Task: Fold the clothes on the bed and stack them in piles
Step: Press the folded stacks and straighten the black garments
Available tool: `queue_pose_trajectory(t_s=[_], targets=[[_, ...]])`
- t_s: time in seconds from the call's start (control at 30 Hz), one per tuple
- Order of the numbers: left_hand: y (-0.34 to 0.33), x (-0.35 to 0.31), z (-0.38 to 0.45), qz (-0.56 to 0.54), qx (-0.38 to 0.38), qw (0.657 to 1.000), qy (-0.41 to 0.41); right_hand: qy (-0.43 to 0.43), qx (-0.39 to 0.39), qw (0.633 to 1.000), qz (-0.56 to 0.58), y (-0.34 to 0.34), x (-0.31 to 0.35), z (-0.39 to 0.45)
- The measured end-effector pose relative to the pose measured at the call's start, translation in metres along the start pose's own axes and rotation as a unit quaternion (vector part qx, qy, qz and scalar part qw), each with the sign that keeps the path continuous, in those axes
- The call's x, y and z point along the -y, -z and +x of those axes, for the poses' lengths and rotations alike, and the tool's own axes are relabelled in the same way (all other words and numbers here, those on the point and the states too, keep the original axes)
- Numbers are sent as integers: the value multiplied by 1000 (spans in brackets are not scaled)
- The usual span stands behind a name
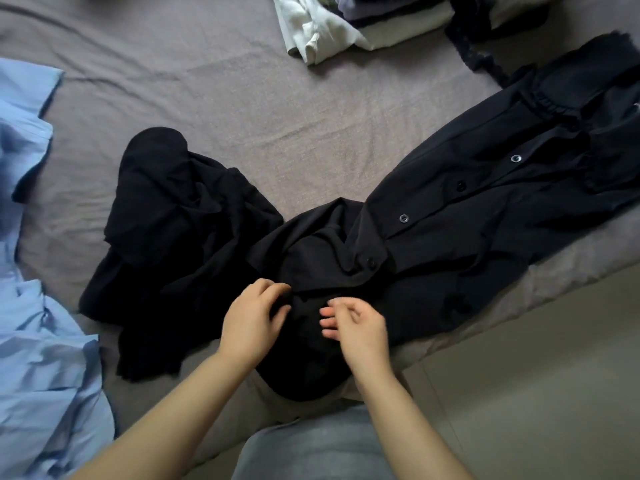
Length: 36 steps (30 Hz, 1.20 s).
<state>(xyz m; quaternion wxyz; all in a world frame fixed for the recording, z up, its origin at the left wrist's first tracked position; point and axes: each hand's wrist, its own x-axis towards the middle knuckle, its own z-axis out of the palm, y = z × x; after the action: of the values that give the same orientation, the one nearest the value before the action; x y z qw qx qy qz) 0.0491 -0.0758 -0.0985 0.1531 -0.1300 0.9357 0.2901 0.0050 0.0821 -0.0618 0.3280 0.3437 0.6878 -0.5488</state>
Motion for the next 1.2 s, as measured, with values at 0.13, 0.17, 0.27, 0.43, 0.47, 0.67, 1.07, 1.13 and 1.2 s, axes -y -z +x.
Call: queue_pose_trajectory(t_s=[0.13,0.17,0.27,0.43,0.47,0.67,1.07,1.13,1.2], targets=[[-13,-8,10,-12,-34,999,-34,39,-24,992,-121,-34,-21,1],[-15,-10,17,-21,-40,999,-26,66,-57,987,-138,-39,-22,0],[-13,-18,37,-52,-54,997,-8,154,-116,972,-132,-53,-20,-8],[0,-15,33,-93,-63,994,12,131,-175,959,-181,-65,-32,4],[3,-9,28,-93,-73,993,-3,110,-186,955,-203,-67,-33,8],[11,17,1,-60,-117,982,-135,34,-181,938,-294,-73,-27,13],[49,-45,-27,-196,-48,979,-22,114,-13,991,61,-21,-5,-60],[57,-54,-29,-176,-23,984,-27,85,-19,990,107,-18,-3,-67],[63,-60,-30,-139,-13,989,-51,63,-21,988,140,-14,0,-73]])
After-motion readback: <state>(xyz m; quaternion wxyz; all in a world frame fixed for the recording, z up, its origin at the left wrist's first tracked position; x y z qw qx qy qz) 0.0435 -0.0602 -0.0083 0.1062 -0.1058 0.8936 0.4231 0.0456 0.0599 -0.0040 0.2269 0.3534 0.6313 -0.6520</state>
